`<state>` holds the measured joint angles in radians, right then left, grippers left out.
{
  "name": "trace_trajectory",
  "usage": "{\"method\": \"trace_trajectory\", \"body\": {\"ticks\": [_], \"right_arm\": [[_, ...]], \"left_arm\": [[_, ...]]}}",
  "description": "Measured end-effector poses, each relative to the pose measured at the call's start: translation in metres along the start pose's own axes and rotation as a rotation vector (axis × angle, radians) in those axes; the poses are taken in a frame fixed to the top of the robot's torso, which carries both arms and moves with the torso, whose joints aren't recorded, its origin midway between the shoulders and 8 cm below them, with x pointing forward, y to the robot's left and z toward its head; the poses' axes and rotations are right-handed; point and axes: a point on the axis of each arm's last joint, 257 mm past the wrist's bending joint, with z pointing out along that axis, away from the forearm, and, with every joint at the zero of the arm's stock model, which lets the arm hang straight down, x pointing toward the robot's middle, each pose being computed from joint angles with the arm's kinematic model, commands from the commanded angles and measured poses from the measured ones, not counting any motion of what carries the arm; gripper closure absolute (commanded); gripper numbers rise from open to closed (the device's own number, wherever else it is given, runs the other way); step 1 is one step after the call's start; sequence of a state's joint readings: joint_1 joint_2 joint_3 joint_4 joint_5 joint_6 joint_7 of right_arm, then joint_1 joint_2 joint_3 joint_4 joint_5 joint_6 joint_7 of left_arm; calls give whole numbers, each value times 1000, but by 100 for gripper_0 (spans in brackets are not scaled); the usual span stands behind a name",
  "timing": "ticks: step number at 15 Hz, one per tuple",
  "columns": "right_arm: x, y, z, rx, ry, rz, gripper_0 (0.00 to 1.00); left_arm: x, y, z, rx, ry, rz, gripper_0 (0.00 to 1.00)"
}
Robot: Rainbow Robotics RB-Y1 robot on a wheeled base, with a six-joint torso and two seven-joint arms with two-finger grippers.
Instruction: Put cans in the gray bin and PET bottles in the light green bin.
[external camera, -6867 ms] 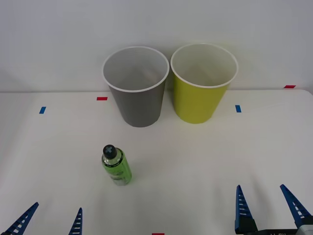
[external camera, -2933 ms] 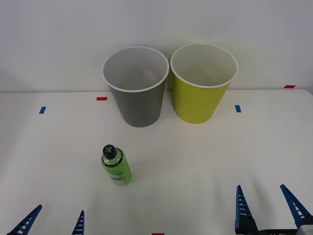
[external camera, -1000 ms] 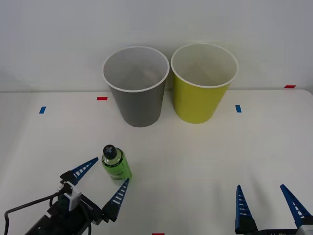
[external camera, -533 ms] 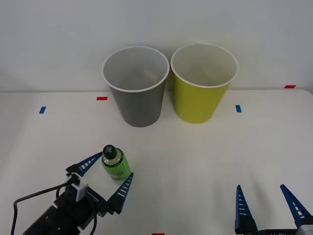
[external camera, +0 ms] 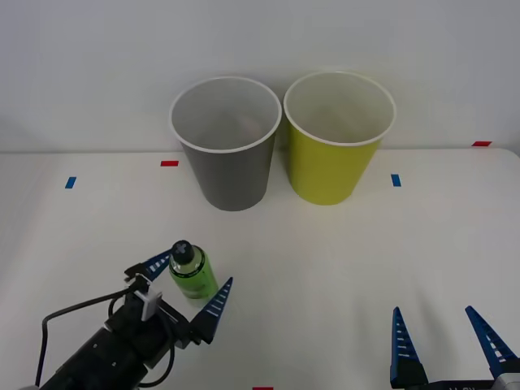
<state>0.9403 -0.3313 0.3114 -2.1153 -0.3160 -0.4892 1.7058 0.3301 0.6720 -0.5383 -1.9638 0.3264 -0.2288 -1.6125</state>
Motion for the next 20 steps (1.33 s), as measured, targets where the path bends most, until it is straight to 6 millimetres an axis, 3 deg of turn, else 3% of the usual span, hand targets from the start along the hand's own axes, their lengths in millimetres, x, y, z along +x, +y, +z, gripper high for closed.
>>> {"method": "trace_trajectory", "body": {"ticks": [1,2,14,20], "right_arm": [[0,0,0,0,0,0,0],[0,0,0,0,0,0,0],[0,0,0,0,0,0,0],[0,0,0,0,0,0,0]], "left_arm": [[0,0,0,0,-1,0,90],[-1,0,1,1,-3,0,94],[-2,5,6,0,53,-18,98],[-40,17,12,-22,196,-21,98]]}}
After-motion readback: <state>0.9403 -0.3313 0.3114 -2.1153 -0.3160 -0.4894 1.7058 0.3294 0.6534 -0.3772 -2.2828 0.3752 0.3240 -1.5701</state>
